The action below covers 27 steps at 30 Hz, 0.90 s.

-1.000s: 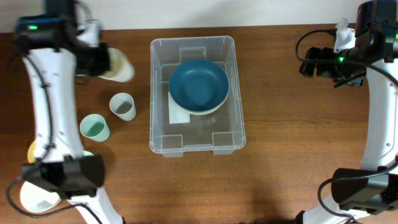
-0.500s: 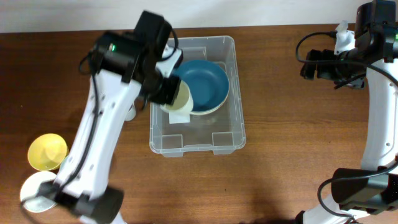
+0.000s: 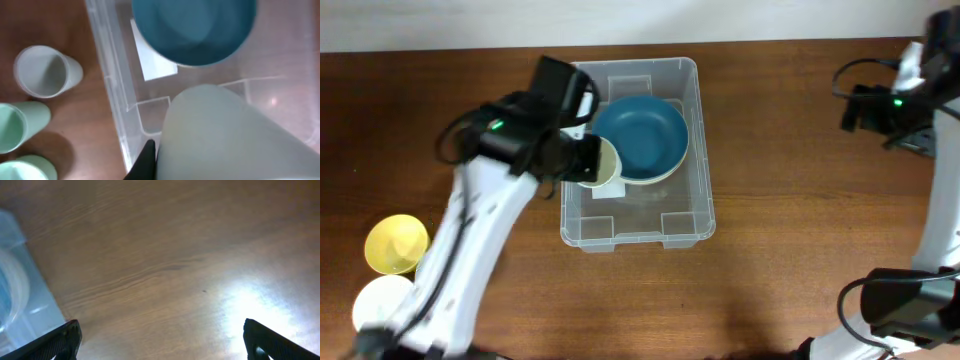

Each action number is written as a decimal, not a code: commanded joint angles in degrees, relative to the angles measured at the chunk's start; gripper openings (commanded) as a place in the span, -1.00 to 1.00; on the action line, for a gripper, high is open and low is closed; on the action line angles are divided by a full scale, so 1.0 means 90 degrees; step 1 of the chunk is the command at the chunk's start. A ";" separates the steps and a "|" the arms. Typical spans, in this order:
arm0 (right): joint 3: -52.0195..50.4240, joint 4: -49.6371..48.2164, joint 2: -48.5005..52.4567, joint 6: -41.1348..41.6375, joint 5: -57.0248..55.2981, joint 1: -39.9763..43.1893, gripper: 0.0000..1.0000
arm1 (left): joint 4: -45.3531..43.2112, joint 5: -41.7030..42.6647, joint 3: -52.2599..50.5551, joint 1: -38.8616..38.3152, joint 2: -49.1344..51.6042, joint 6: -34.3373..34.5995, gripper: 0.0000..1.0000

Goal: Pack container
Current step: 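Carry the cream cup over the bin and lower it into the front-right corner, then open the left gripper and move it back to the cups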

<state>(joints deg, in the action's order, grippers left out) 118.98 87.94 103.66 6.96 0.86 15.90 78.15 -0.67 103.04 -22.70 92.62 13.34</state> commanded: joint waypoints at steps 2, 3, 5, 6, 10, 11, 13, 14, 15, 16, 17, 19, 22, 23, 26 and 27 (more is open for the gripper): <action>-0.0010 0.0017 -0.0202 0.0163 0.0019 0.0389 0.97 | -0.0423 0.0330 -0.0223 -0.0061 0.0874 0.0134 -0.99; -0.0010 0.0017 -0.0202 0.0163 0.0019 0.0398 0.98 | -0.0495 0.0430 -0.0226 -0.0100 0.1020 0.0134 -0.99; -0.0010 0.0017 -0.0202 0.0163 0.0022 0.0396 0.98 | -0.0610 0.0491 -0.0226 -0.0199 0.1282 0.0134 -0.99; -0.0010 0.0017 -0.0202 0.0163 0.0019 0.0396 0.98 | -0.0636 0.0488 -0.0223 -0.0270 0.1404 0.0134 -0.99; -0.0010 0.0019 -0.0202 0.0163 0.0019 0.0396 0.98 | -0.0612 0.0481 -0.0226 -0.0651 0.1846 0.0134 -0.99; -0.0010 0.0022 -0.0202 0.0163 0.0019 0.0396 0.98 | -0.0612 0.0481 -0.0226 -0.0767 0.1948 0.0134 -0.99; -0.0010 0.0029 -0.0202 0.0163 0.0019 0.0398 0.98 | -0.0624 0.0478 -0.0226 -0.1010 0.2171 0.0134 -0.99; -0.0010 0.0036 -0.0202 0.0163 0.0019 0.0398 0.98 | -0.0627 0.0478 -0.0226 -0.1115 0.2273 0.0134 -0.99; -0.0010 0.0039 -0.0202 0.0163 0.0019 0.0398 0.98 | -0.0627 0.0478 -0.0226 -0.1214 0.2385 0.0134 -0.99; -0.0010 0.0039 -0.0202 0.0163 0.0019 0.0396 0.98 | -0.0629 0.0481 -0.0226 -0.1294 0.2480 0.0134 -0.99; -0.0010 0.0041 -0.0202 0.0163 0.0019 0.0396 0.98 | -0.0634 0.0481 -0.0226 -0.1389 0.2589 0.0136 -0.99; -0.0010 0.0039 -0.0202 0.0163 0.0022 0.0398 0.98 | -0.0634 0.0481 -0.0226 -0.1537 0.2759 0.0148 -0.99; -0.0010 0.0039 -0.0202 0.0163 0.0022 0.0396 0.98 | -0.0634 0.0481 -0.0226 -0.1715 0.2939 0.0396 -0.99; -0.0010 0.0039 -0.0202 0.0163 0.0019 0.0396 0.98 | -0.0634 0.0483 -0.0226 -0.1768 0.2965 0.0500 -0.99; -0.0010 0.0036 -0.0202 0.0163 0.0022 0.0396 0.98 | -0.0634 0.0483 -0.0226 -0.1841 0.2999 0.0719 -0.99; -0.0010 0.0036 -0.0202 0.0163 0.0022 0.0398 0.98 | -0.0641 0.0486 -0.0226 -0.1858 0.3007 0.0775 -0.99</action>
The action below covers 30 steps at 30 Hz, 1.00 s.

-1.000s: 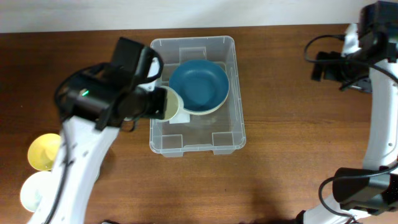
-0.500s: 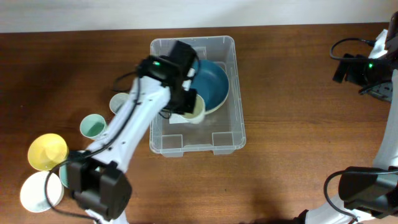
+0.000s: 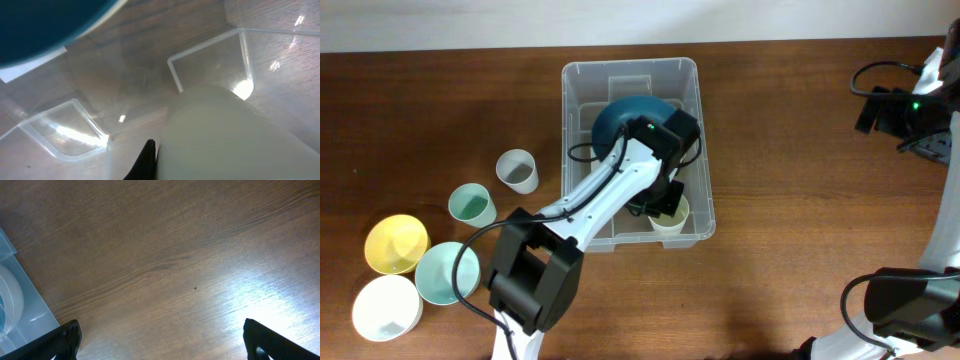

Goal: Pack container
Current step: 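Open the left gripper and move it back to the cups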

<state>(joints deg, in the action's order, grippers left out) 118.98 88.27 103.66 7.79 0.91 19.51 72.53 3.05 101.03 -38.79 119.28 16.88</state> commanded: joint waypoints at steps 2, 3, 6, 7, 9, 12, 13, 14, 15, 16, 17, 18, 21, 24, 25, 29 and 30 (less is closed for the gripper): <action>-0.0010 0.0000 -0.0202 0.0070 0.0017 -0.0005 0.98 | -0.0063 0.0078 -0.0002 -0.0109 0.0046 0.0413 -0.99; -0.0010 0.0000 -0.0202 0.0070 0.0017 -0.0005 0.98 | -0.0097 0.0092 -0.0002 -0.0134 0.0053 0.0413 -0.99; -0.0010 0.0000 -0.0202 0.0073 0.0017 -0.0005 0.98 | -0.0238 0.0138 -0.0002 -0.0245 0.0104 0.0413 -0.99; -0.0010 0.0000 -0.0202 0.0070 0.0017 -0.0005 0.98 | -0.0287 0.0141 -0.0002 -0.0294 0.0146 0.0413 -0.99; -0.0010 0.0002 -0.0202 0.0073 0.0019 -0.0005 0.98 | -0.0328 0.0141 -0.0002 -0.0389 0.0214 0.0410 -0.99; -0.0010 0.0002 -0.0202 0.0070 0.0027 -0.0005 0.98 | -0.0340 0.0138 -0.0002 -0.0474 0.0284 0.0410 -0.98; -0.0010 0.0002 -0.0202 0.0070 0.0046 -0.0005 0.98 | -0.0338 0.0138 -0.0002 -0.0483 0.0284 0.0410 -0.95; -0.0010 0.0002 -0.0202 0.0070 0.0068 -0.0005 0.98 | -0.0335 0.0138 -0.0002 -0.0486 0.0284 0.0408 -0.81; -0.0010 0.0002 -0.0202 0.0070 0.0070 -0.0005 0.98 | -0.0338 0.0141 -0.0002 -0.0486 0.0284 0.0408 -0.62; -0.0010 0.0002 -0.0202 0.0070 0.0070 -0.0005 0.98 | -0.0338 0.0138 -0.0002 -0.0483 0.0284 0.0408 -0.56; -0.0010 0.0000 -0.0202 0.0070 0.0070 -0.0005 0.97 | -0.0335 0.0138 -0.0002 -0.0483 0.0284 0.0408 -0.55; -0.0010 0.0000 -0.0202 0.0070 0.0068 -0.0005 0.98 | -0.0335 0.0138 -0.0002 -0.0483 0.0284 0.0408 -0.53; -0.0010 0.0000 -0.0202 0.0070 0.0070 -0.0005 0.98 | -0.0328 0.0138 -0.0002 -0.0483 0.0284 0.0408 -0.43; -0.0010 0.0000 -0.0202 0.0070 0.0068 -0.0002 0.98 | -0.0296 0.0138 0.0000 -0.0466 0.0282 0.0408 -0.44; -0.0010 0.0000 -0.0202 0.0070 0.0070 -0.0005 0.98 | -0.0294 0.0134 0.0002 -0.0461 0.0282 0.0406 -0.43; -0.0010 0.0000 -0.0202 0.0070 0.0070 -0.0005 0.98 | -0.0109 0.0019 0.0153 -0.0345 0.0279 0.0401 -0.43; -0.0010 0.0000 -0.0202 0.0070 0.0070 -0.0005 0.98 | -0.0005 -0.0049 0.0262 -0.0294 0.0279 0.0364 -0.43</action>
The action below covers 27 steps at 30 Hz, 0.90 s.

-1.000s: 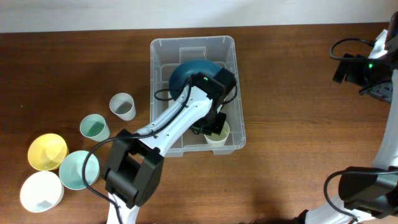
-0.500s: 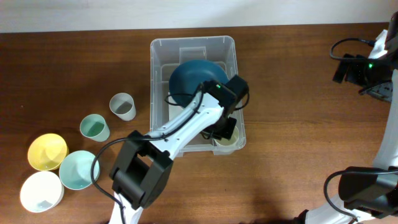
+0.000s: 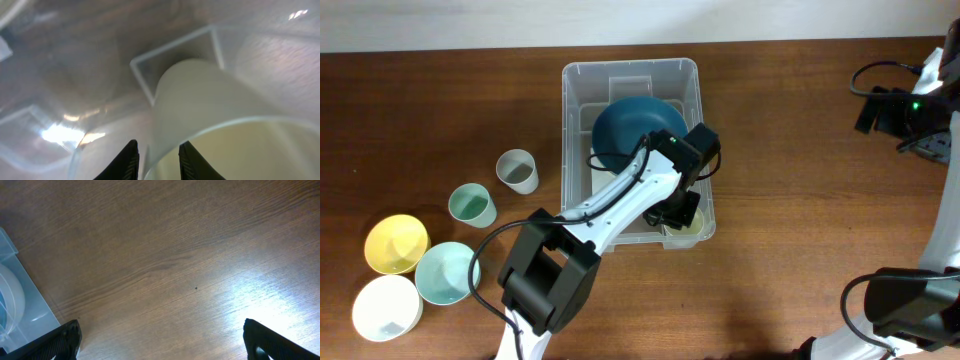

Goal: Pack container
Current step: 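Open the left gripper and move it back to the cups, then grasp the mint-green cup with the left gripper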

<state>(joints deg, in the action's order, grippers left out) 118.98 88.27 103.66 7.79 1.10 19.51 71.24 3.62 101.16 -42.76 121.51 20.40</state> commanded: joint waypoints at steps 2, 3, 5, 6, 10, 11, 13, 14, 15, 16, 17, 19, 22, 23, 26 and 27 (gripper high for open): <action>-0.0010 0.0000 -0.0202 0.0070 0.0049 -0.0005 0.98 | 0.0389 -0.0325 0.0539 0.0253 0.0029 -0.0083 -0.41; -0.0010 0.0000 -0.0202 0.0070 0.0049 -0.0005 0.98 | 0.0568 -0.0495 0.0760 0.0325 0.0022 -0.0083 -0.38; -0.0010 0.0000 -0.0202 0.0070 0.0049 -0.0005 0.98 | 0.0877 -0.0806 0.1202 0.0442 0.0000 -0.0083 -0.31; -0.0010 0.0000 -0.0202 0.0070 0.0049 -0.0005 0.98 | 0.1025 -0.0925 0.1438 0.0503 -0.0010 -0.0083 -0.27; -0.0010 0.0000 -0.0202 0.0070 0.0046 -0.0002 0.98 | 0.1719 -0.1239 0.2494 0.0797 -0.0039 -0.0126 -0.24; -0.0010 0.0000 -0.0202 0.0070 0.0046 -0.0002 0.98 | 0.1906 -0.1358 0.2773 0.0891 -0.0053 -0.0126 -0.24; -0.0010 0.0000 -0.0202 0.0070 0.0046 -0.0002 0.98 | 0.2259 -0.1566 0.3381 0.1202 -0.0119 -0.0126 -0.07; -0.0010 0.0000 -0.0202 0.0068 0.0046 -0.0002 0.98 | 0.2368 -0.1630 0.3611 0.1382 -0.0172 -0.0124 -0.03; -0.0010 0.0000 -0.0202 0.0068 0.0046 -0.0002 0.98 | 0.2426 -0.1678 0.3742 0.1528 -0.0214 -0.0121 0.00; -0.0010 0.0002 -0.0202 0.0066 0.0044 -0.0002 0.98 | 0.2480 -0.1749 0.3891 0.1758 -0.0287 -0.0121 0.06; -0.0010 0.0002 -0.0202 0.0041 0.0046 -0.0002 0.98 | 0.2494 -0.1792 0.3978 0.2040 -0.0376 -0.0114 0.15; -0.0010 0.0002 -0.0202 0.0022 0.0049 -0.0005 0.98 | 0.2501 -0.1814 0.4000 0.2572 -0.0512 -0.0024 0.21; -0.0010 0.0000 -0.0202 0.0022 0.0051 -0.0005 0.98 | 0.2616 -0.1588 0.3997 0.3543 -0.0566 0.0046 0.22; -0.0010 0.0000 -0.0202 0.0022 0.0049 -0.0005 0.98 | 0.2669 -0.1518 0.3983 0.3793 -0.0563 0.0095 0.22; -0.0010 0.0000 -0.0202 0.0019 0.0046 -0.0005 0.98 | 0.2832 -0.1200 0.3852 0.4585 -0.0563 0.0199 0.04; -0.0010 0.0000 -0.0202 0.0017 0.0046 -0.0002 0.98 | 0.2832 -0.1003 0.3801 0.4809 -0.0583 0.0153 -0.03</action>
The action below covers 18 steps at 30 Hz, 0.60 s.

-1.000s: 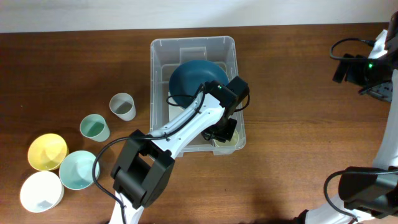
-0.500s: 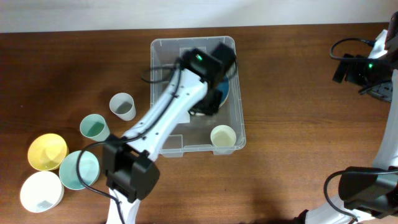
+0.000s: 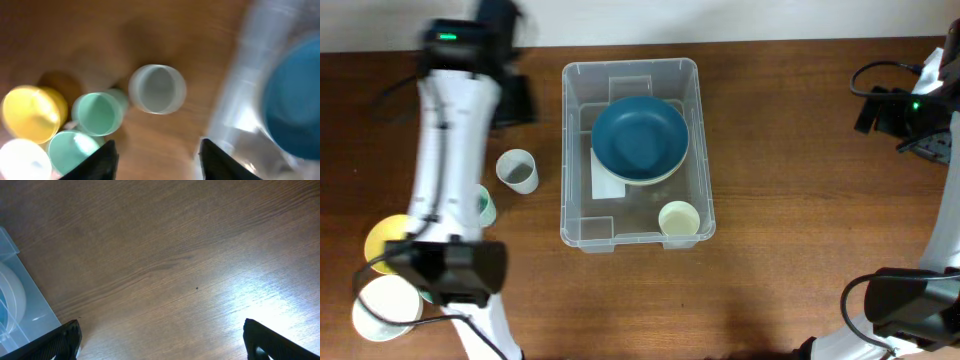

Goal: Pack container
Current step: 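Grasp the mint-green cup with the left gripper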

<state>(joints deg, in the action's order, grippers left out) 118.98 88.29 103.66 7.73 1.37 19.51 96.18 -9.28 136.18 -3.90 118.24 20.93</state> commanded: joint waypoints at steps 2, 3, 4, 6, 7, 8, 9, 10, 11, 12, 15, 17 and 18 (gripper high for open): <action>-0.0010 -0.0002 -0.0202 0.0005 0.0015 -0.0002 0.98 | 0.0058 0.0775 -0.0177 0.0855 -0.0296 0.0068 -0.05; -0.0010 0.0000 -0.0202 0.0005 0.0015 -0.0002 0.98 | 0.0058 0.0860 -0.0233 0.0986 -0.0374 0.0046 -0.05; -0.0010 -0.0002 -0.0202 0.0005 0.0015 -0.0002 0.98 | 0.0061 0.0911 -0.0328 0.1086 -0.0495 0.0024 -0.05; -0.0010 -0.0002 -0.0202 0.0005 0.0015 -0.0002 0.98 | 0.0061 0.0884 -0.0668 0.1195 -0.0884 -0.0007 -0.05; -0.0010 -0.0005 -0.0202 0.0002 0.0015 -0.0002 0.98 | 0.0058 0.0818 -0.0964 0.1224 -0.1190 -0.0024 -0.06; -0.0010 -0.0007 -0.0202 0.0002 0.0012 -0.0002 0.98 | 0.0061 0.0731 -0.1197 0.1241 -0.1423 -0.0024 -0.06; -0.0010 -0.0012 -0.0202 0.0002 0.0012 -0.0002 0.98 | 0.0061 0.0561 -0.1518 0.1246 -0.1729 -0.0019 -0.05; -0.0010 -0.0019 -0.0202 0.0000 0.0012 -0.0005 0.98 | 0.0058 0.0306 -0.1846 0.1251 -0.2038 -0.0002 -0.06; -0.0010 -0.0022 -0.0202 -0.0024 0.0017 -0.0005 0.98 | 0.0058 -0.0022 -0.2161 0.1258 -0.2324 0.0107 -0.03; -0.0010 -0.0024 -0.0202 -0.0034 0.0015 -0.0005 0.98 | 0.0044 -0.0401 -0.2526 0.1268 -0.2647 0.0316 0.06; -0.0010 -0.0024 -0.0202 -0.0041 0.0015 -0.0005 0.98 | -0.0335 -0.0714 -0.3407 0.1418 -0.3305 0.0435 0.36; -0.0010 -0.0022 -0.0202 -0.0041 0.0015 -0.0005 0.98 | -0.0712 -0.0714 -0.3927 0.1583 -0.3551 0.0432 0.47; -0.0010 -0.0022 -0.0202 -0.0044 0.0015 -0.0005 0.98 | -0.0928 -0.0712 -0.4214 0.1700 -0.3609 0.0432 0.52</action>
<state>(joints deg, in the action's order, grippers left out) 118.98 88.25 103.63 7.49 1.34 19.51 90.67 -12.14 104.47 9.21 86.30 23.55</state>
